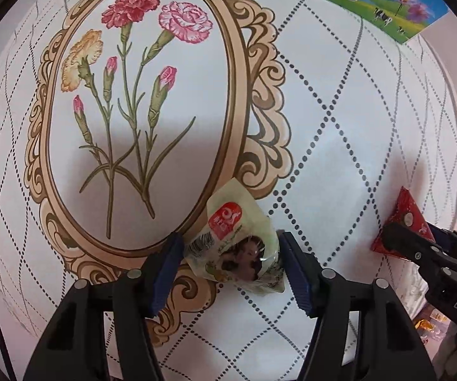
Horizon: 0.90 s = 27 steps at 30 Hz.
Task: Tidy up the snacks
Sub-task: 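Carry both packets into the box and open both tools to release them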
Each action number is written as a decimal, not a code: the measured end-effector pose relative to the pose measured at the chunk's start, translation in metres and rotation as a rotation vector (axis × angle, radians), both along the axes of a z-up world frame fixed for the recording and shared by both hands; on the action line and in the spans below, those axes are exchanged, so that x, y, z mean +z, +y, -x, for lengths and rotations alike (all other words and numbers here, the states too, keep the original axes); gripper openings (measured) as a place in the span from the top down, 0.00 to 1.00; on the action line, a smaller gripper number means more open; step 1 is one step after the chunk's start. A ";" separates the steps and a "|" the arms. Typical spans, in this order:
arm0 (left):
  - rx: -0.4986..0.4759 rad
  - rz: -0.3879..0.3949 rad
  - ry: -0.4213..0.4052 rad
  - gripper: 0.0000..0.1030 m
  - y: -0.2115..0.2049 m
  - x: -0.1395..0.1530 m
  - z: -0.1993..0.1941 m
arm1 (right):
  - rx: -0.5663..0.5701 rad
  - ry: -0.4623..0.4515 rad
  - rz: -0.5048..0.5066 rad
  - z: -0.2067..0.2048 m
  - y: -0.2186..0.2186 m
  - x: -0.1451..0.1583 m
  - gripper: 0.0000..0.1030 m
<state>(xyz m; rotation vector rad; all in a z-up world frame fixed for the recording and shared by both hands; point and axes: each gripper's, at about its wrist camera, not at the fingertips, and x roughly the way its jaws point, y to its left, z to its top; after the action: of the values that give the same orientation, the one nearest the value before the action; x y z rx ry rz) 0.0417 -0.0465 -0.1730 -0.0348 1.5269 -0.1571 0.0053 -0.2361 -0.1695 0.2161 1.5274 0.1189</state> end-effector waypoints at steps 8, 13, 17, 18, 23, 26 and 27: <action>-0.012 0.097 -0.051 0.50 -0.004 0.049 -0.014 | 0.018 -0.064 -0.067 -0.005 0.007 0.037 0.54; -0.044 0.184 -0.152 0.57 -0.015 0.112 -0.052 | 0.014 -0.162 -0.123 -0.035 0.000 0.089 0.54; -0.059 0.195 -0.245 0.59 -0.019 0.156 -0.088 | 0.003 -0.284 -0.133 -0.080 -0.010 0.142 0.54; -0.059 0.194 -0.270 0.59 -0.018 0.167 -0.099 | 0.003 -0.307 -0.129 -0.090 -0.011 0.152 0.54; -0.074 0.215 -0.325 0.56 -0.010 0.200 -0.141 | -0.015 -0.382 -0.111 -0.145 -0.017 0.184 0.54; -0.071 0.247 -0.200 0.31 0.006 0.164 -0.133 | -0.002 -0.398 -0.113 -0.154 -0.017 0.189 0.54; -0.063 0.245 -0.165 0.31 0.005 0.148 -0.123 | 0.002 -0.399 -0.112 -0.152 -0.016 0.188 0.54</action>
<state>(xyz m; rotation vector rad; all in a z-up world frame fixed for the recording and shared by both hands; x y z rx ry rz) 0.1642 -0.0415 -0.0247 -0.1648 1.3377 -0.3883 0.1574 -0.2516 0.0181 0.2627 1.1250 0.2355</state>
